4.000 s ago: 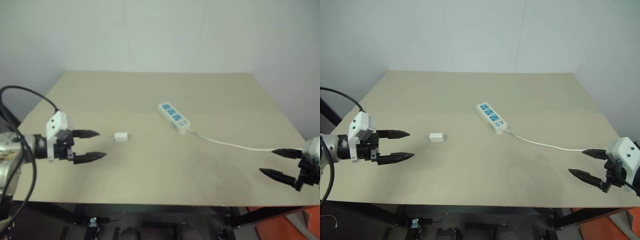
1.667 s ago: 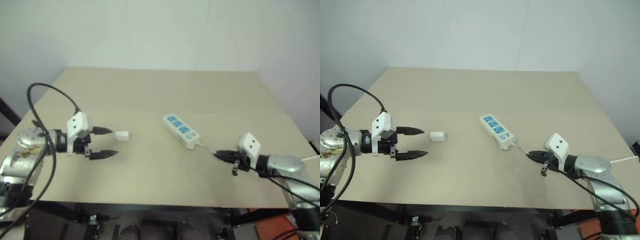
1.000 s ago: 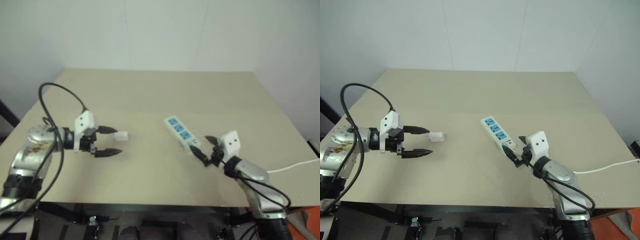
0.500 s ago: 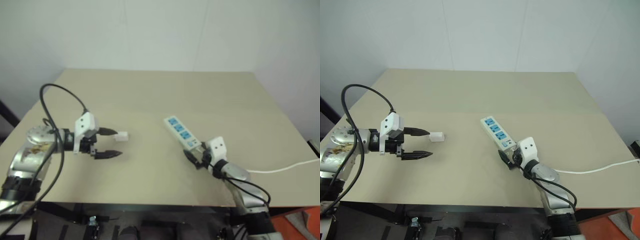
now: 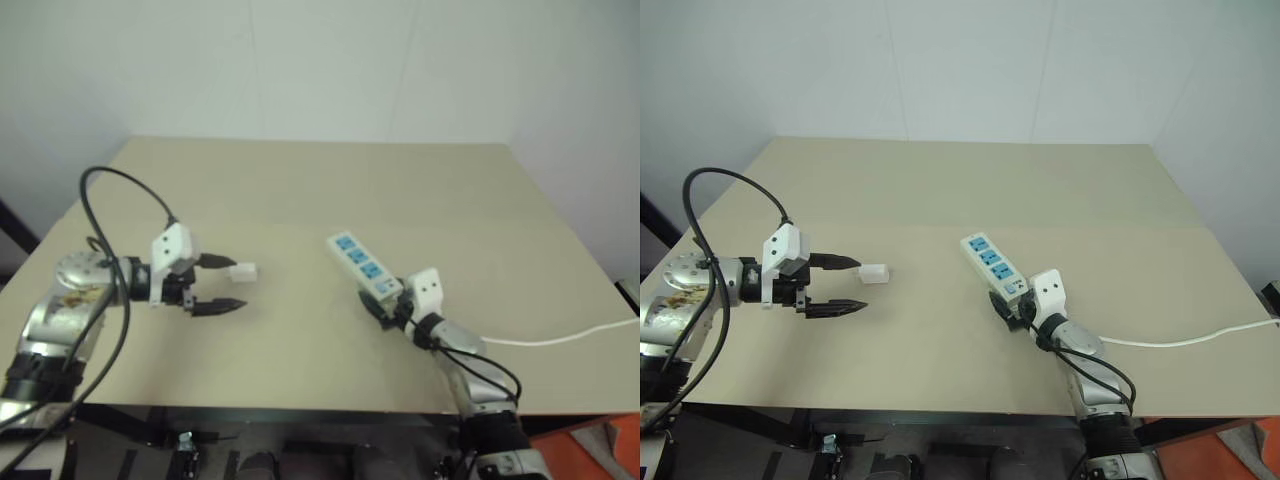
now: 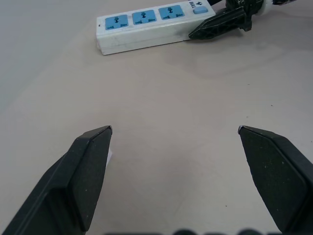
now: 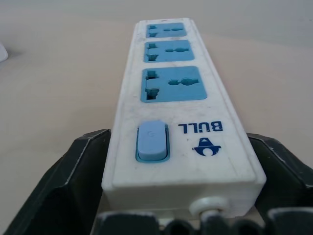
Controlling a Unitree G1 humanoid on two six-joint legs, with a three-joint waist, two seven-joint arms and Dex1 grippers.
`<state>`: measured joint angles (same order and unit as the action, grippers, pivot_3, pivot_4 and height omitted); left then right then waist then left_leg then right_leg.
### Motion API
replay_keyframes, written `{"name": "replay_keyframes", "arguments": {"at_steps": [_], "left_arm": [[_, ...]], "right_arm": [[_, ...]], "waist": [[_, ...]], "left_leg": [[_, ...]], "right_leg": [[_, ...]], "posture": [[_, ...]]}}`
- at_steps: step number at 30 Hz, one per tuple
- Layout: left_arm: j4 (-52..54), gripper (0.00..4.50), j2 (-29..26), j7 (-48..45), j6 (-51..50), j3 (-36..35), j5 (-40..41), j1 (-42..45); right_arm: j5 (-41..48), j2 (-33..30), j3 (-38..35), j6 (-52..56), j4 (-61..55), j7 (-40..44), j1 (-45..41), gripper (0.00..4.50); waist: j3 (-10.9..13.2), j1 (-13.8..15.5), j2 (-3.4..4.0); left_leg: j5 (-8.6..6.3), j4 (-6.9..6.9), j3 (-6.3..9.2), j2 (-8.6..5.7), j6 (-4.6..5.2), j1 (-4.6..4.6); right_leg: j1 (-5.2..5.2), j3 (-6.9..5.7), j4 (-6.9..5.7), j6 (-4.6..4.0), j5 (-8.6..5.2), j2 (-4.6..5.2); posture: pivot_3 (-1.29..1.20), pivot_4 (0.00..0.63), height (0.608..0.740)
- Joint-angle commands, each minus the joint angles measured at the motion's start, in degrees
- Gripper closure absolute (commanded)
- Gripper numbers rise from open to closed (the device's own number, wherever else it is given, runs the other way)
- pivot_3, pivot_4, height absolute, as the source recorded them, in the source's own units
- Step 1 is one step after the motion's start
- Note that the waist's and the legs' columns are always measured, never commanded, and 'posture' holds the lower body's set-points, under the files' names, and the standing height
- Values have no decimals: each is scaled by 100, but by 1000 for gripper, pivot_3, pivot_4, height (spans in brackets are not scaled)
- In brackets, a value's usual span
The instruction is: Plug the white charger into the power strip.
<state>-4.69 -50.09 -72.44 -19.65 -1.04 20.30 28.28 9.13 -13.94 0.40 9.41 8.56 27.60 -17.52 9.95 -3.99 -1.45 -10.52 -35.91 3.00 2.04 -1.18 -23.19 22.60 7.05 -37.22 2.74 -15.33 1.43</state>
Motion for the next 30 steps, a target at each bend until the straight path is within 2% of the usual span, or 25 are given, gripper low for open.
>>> {"name": "replay_keyframes", "arguments": {"at_steps": [1,4,8,11,15,17,19,26,30], "left_arm": [[64,0,56,303,-163,45,-155,340],[226,0,144,839,167,318,-806,568],[-257,0,179,226,-433,975,-985,1663],[-1124,0,265,-380,-621,1914,-1726,2783],[-2265,0,440,-1084,224,3085,-2888,3749],[-2949,0,710,-1313,466,3483,-3316,4177],[-3784,0,1119,-1157,734,3834,-3815,4586],[-5889,0,2246,-807,1640,4002,-4405,5344],[-6534,0,2539,-529,1940,4071,-4723,5454]], "right_arm": [[-54,-8,39,-201,55,34,-27,1087],[-132,-61,75,-270,113,34,-12,1084],[-153,-93,110,-327,193,121,1,1084],[-173,-101,142,-375,266,141,-7,1084],[-164,-116,177,-355,355,183,-43,1084],[-185,-130,190,-352,385,197,-54,1084],[-195,-152,188,-309,385,208,-50,1084],[-199,-174,203,-208,255,187,86,1084],[-204,-169,214,-139,138,148,139,1084]], "waist": [[0,3,-1],[-1,4,-2],[-2,27,-5],[-3,9,-7],[-5,-27,-4],[-5,-21,-5],[-4,-9,-7],[-4,-7,-11],[-4,1,-12]], "left_leg": [[0,0,2,0,0,0],[0,-2,3,-1,0,4],[0,-6,6,-3,0,4],[1,-9,9,-7,0,7],[0,-2,5,-8,0,11],[0,2,6,-7,1,10],[0,1,6,-7,1,4],[0,-7,7,-9,2,-3],[-2,-3,9,-11,4,-9]], "right_leg": [[0,-1,0,0,0,0],[-5,-3,-1,1,1,-1],[-11,-5,0,2,1,-1],[-15,-7,1,6,1,-3],[-17,1,6,7,-2,-4],[-15,0,6,5,-2,-5],[-9,0,6,5,-2,-7],[-9,2,6,10,-2,-5],[-7,0,8,16,-6,-4]], "posture": [[0,150,740],[0,150,740],[0,150,740],[0,150,740],[0,150,740],[0,150,740],[0,150,740],[0,150,740],[0,150,740]]}}
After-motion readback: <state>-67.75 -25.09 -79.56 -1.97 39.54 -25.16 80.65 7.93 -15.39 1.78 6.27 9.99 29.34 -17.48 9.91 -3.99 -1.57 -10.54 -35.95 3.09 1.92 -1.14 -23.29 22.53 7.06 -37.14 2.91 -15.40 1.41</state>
